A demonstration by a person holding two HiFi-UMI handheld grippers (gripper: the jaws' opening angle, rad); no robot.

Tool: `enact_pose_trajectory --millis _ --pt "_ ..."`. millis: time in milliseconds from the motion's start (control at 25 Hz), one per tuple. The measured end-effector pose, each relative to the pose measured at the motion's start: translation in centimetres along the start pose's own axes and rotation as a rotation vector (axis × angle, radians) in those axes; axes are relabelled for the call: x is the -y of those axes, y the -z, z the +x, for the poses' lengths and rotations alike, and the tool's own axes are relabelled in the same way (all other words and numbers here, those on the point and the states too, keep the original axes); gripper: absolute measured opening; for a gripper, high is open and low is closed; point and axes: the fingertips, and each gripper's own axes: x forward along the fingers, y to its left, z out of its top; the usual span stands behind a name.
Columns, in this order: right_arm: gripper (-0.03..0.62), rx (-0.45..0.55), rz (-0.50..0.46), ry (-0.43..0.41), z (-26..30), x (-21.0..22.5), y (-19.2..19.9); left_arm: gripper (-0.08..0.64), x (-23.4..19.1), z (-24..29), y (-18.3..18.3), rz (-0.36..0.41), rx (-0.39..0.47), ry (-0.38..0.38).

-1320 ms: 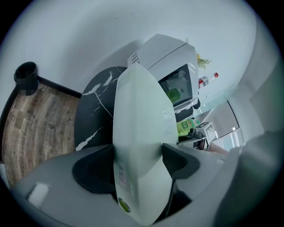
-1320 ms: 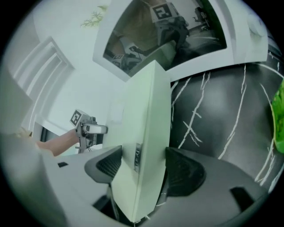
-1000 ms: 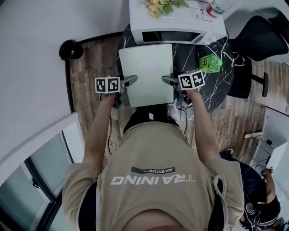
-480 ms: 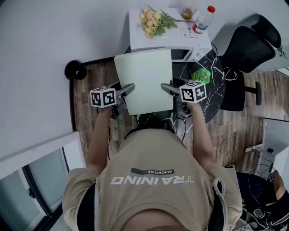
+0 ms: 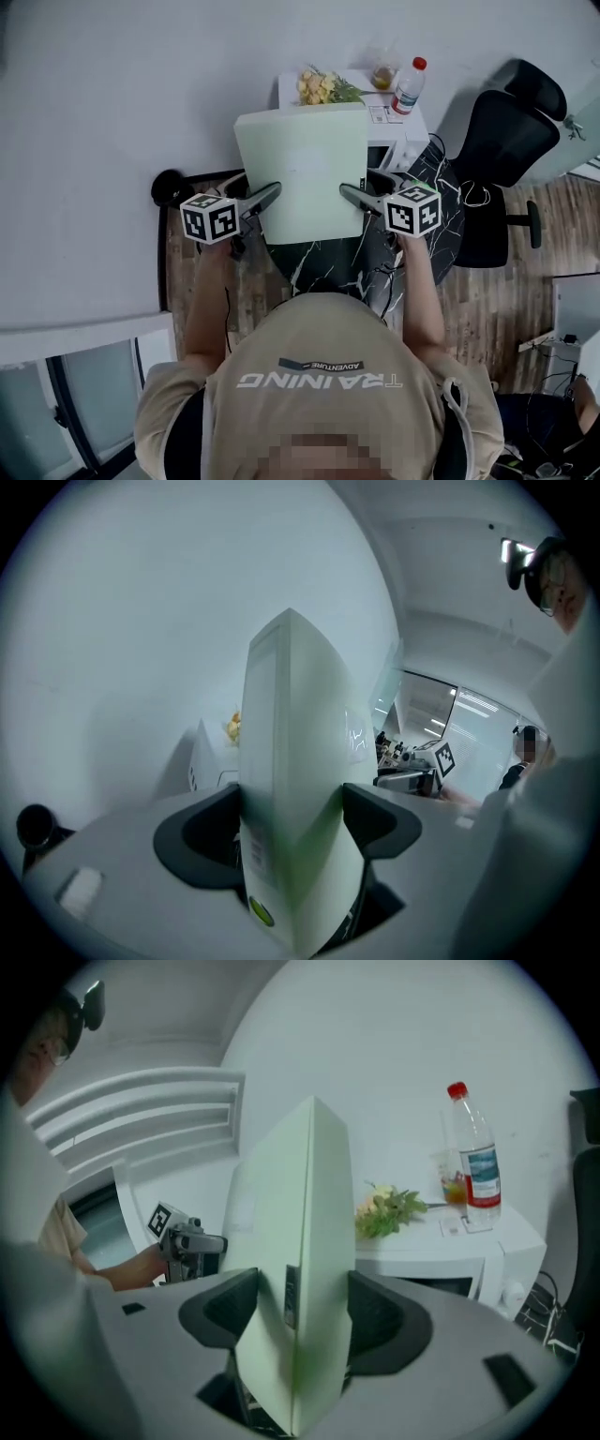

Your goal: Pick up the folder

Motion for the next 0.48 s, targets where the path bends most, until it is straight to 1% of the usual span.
enact_pose_trajectory --millis 80,200,320,480 --pt "0.272 0.031 -0.023 -0.002 -0.7 -0.5 -2.1 0.327 0.8 -0.7 -2.0 0.033 0.030 0.006" --pt "0.272 0.076 -0.092 0.006 -1.3 -1.3 -5.3 0.327 1.7 -1.7 -5.1 0.097 0.083 0.003" --pt "0.272 0.148 -0.159 0.018 -2.0 -2.1 -8.6 0.327 2.5 -2.6 -8.3 0.149 0.147 0.010" --pt "0.272 0.233 -0.251 0.040 -3.6 -3.7 -12.0 0.327 4.3 -4.1 -11.5 0.232 0.213 0.018"
